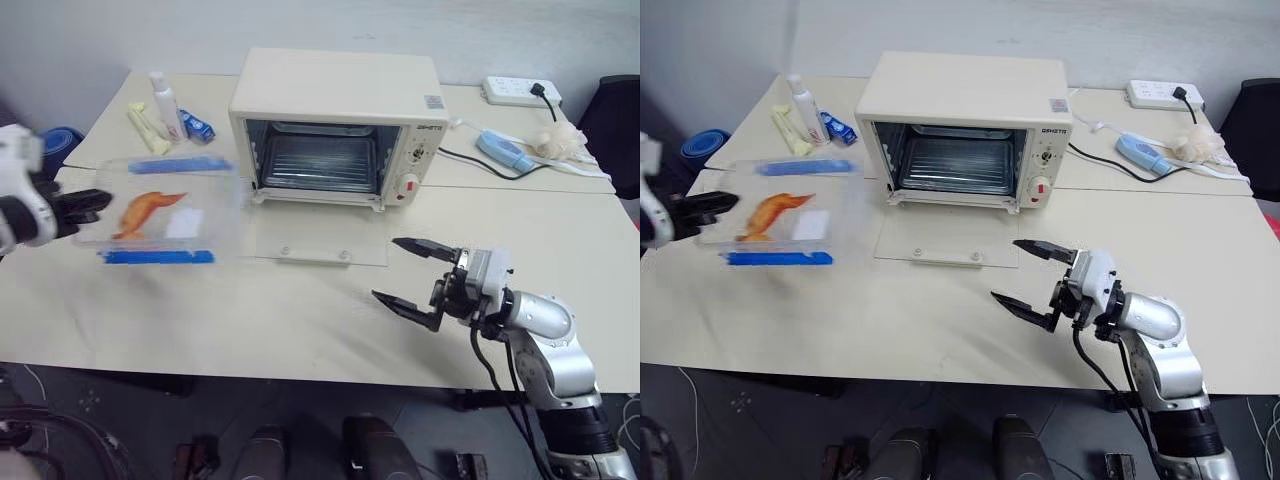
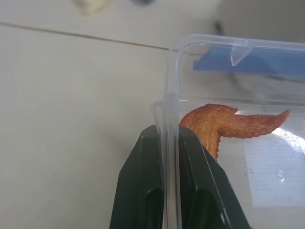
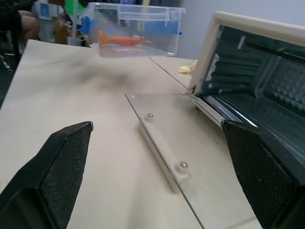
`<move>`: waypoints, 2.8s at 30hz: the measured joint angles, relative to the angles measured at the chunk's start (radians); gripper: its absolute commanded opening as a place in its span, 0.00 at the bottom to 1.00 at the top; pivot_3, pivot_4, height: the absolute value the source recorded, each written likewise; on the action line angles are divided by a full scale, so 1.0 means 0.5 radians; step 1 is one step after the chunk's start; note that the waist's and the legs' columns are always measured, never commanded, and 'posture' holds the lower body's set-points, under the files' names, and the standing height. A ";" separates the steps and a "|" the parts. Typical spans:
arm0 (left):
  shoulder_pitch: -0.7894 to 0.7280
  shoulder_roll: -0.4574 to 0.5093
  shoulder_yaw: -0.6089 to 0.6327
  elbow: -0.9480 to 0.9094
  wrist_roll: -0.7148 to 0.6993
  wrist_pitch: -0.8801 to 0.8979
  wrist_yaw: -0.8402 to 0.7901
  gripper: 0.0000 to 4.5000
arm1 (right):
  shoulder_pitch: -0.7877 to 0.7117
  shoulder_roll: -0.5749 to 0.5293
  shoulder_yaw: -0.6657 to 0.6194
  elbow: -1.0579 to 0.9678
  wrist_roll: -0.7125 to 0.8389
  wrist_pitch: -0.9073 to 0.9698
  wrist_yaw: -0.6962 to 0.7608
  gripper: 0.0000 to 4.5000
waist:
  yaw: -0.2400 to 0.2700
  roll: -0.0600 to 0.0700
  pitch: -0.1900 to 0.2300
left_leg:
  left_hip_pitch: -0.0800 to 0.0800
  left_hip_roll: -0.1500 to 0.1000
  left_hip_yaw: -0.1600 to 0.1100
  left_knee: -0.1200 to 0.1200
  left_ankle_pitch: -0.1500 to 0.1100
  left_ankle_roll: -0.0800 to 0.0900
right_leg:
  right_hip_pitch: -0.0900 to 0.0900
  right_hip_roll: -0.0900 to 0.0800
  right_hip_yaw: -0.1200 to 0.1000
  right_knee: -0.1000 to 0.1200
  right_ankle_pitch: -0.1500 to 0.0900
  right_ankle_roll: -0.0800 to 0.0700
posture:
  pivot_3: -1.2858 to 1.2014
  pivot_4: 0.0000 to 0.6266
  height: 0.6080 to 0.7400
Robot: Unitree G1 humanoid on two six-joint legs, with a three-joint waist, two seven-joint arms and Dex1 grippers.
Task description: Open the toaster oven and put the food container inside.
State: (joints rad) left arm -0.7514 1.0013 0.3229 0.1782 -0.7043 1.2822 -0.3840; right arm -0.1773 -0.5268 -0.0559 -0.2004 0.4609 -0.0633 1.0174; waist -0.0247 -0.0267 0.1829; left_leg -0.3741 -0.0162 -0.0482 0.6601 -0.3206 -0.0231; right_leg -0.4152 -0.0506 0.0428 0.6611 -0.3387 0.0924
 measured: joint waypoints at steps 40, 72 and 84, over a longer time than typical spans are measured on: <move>0.056 -0.142 -0.430 0.013 0.496 -0.834 -0.904 0.49 | 0.221 -0.152 0.099 -0.576 0.105 0.621 -0.446 0.48 | 0.006 0.004 0.002 | 0.007 0.006 0.001 0.005 0.006 -0.009 | 0.005 0.010 0.005 0.000 0.000 0.000 | 0.52 0.24 1.00; 0.042 -1.065 -0.581 0.431 0.805 -1.822 -0.726 0.00 | -1.294 0.361 0.452 1.369 -0.656 0.189 -0.626 0.00 | -0.016 0.004 0.002 | -0.001 0.002 0.003 0.012 0.002 -0.002 | -0.003 0.007 0.004 0.004 0.002 0.003 | 0.52 0.24 1.00; -0.301 -1.276 -0.372 1.019 0.896 -2.200 -0.240 0.00 | -1.668 0.588 0.331 2.151 -0.803 -0.248 -0.835 0.00 | -0.032 0.004 0.002 | -0.004 0.002 0.006 0.012 0.003 -0.003 | -0.007 0.006 0.004 0.015 0.002 0.003 | 0.52 0.24 1.00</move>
State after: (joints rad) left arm -0.9019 0.3634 0.1368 0.6877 -0.2562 0.1820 -0.5043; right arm -1.0111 -0.2327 0.1097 0.8752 0.0594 -0.1872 0.5996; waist -0.0405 -0.0245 0.1839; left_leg -0.3759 -0.0151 -0.0453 0.6662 -0.3190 -0.0246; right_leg -0.4188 -0.0474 0.0447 0.6688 -0.3377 0.0939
